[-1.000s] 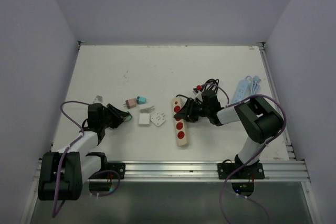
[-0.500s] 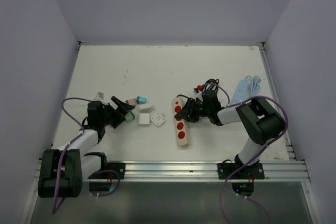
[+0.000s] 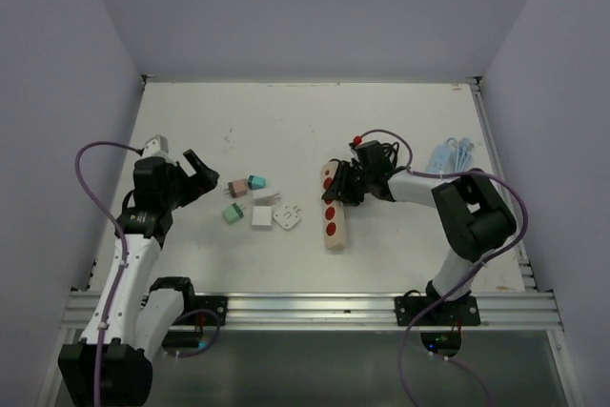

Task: Pull the plug off the socket

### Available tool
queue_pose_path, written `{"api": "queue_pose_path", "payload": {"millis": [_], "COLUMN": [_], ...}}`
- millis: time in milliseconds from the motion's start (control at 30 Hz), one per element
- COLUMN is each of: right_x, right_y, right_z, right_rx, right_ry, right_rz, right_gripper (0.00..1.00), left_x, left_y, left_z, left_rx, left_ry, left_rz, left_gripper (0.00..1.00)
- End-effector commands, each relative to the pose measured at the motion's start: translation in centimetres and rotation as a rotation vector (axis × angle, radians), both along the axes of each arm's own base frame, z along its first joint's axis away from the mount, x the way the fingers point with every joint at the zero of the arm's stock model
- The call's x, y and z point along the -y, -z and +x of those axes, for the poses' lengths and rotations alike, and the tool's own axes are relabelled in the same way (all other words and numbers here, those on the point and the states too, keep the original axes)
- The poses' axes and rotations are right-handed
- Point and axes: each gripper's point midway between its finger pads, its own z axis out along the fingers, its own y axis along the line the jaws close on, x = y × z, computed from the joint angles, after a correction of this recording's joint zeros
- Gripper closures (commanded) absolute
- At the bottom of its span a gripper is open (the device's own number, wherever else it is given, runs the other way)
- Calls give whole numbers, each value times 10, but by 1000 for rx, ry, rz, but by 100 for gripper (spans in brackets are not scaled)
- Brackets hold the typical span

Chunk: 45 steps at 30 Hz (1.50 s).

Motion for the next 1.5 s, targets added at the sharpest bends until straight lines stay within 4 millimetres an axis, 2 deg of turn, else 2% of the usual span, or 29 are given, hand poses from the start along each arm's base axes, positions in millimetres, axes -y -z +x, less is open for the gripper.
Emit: {"api": "queue_pose_path", "payload": {"millis": [0,33,100,133,200,233,300,333,367,467,500,567,600,633,733,767,833,867,900,933,967,1067,1100,1167,1233,1267,1300,1333,1467], "right_x": [43,36,38,35,39,38,43,45,47,52,54,60,64,67,83,88,101,107,115,121,127,154,168,181,198,203,210,214,235], "right_y": [48,40,43,38,39,35,30,27,23,1,-6,-27,-34,-53,-80,-99,-118,-140,-148,-163,-181,-211,-230,-249,-279,-291,-310,-321,-366], "right_z": [-3,12,21,30,36,41,45,47,49,52,51,54,51,54,53,53,50,48,44,44,39,27,17,5,-15,-23,-37,-45,-86], "right_rx": [-120,-91,-101,-85,-97,-87,-86,-75,-70,-22,-20,28,31,79,127,167,209,262,277,312,354,405,437,472,540,568,628,664,825], "right_ry": [41,43,51,54,61,62,70,69,72,77,79,91,94,104,131,144,163,185,201,219,242,317,361,390,439,452,479,486,541], "right_rz": [-266,-255,-263,-258,-263,-259,-259,-264,-271,-288,-299,-320,-334,-334,-397,-403,-452,-449,-480,-488,-488,-561,-590,-613,-612,-605,-572,-565,-503], "right_gripper": [100,100,100,94,84,73,58,45,40,25,20,17,16,14,11,11,7,6,3,2,1,1,1,1,1,1,1,1,1], "left_x": [-33,-34,-29,-28,-28,-28,-27,-28,-28,-22,-20,-17,-16,-16,-13,-15,-20,-25,-28,-29,-34,-45,-48,-51,-52,-52,-53,-54,-62], "left_y": [-24,-27,-35,-36,-40,-41,-44,-45,-46,-58,-67,-77,-89,-93,-115,-122,-142,-150,-166,-174,-191,-216,-220,-237,-246,-260,-265,-275,-293], "left_z": [-18,-22,-29,-32,-38,-40,-46,-49,-50,-52,-52,-54,-54,-56,-62,-64,-70,-73,-77,-82,-87,-96,-98,-101,-103,-107,-109,-110,-115], "left_rx": [8,13,42,47,58,63,67,68,73,98,117,133,158,160,200,211,246,264,302,324,363,414,422,460,465,497,504,523,535], "left_ry": [-59,-65,-49,-43,-41,-38,-30,-30,-27,5,17,35,38,41,62,52,33,8,-8,-3,-34,-77,-86,-100,-109,-117,-124,-134,-174], "left_rz": [194,196,180,175,178,183,189,195,203,213,212,217,220,221,231,243,271,293,303,319,334,372,386,399,394,387,379,375,390], "left_gripper": [0,1,0,1,1,0,0,0,1,0,0,1,0,0,0,0,1,0,0,1,1,1,1,0,1,1,0,0,0]}}
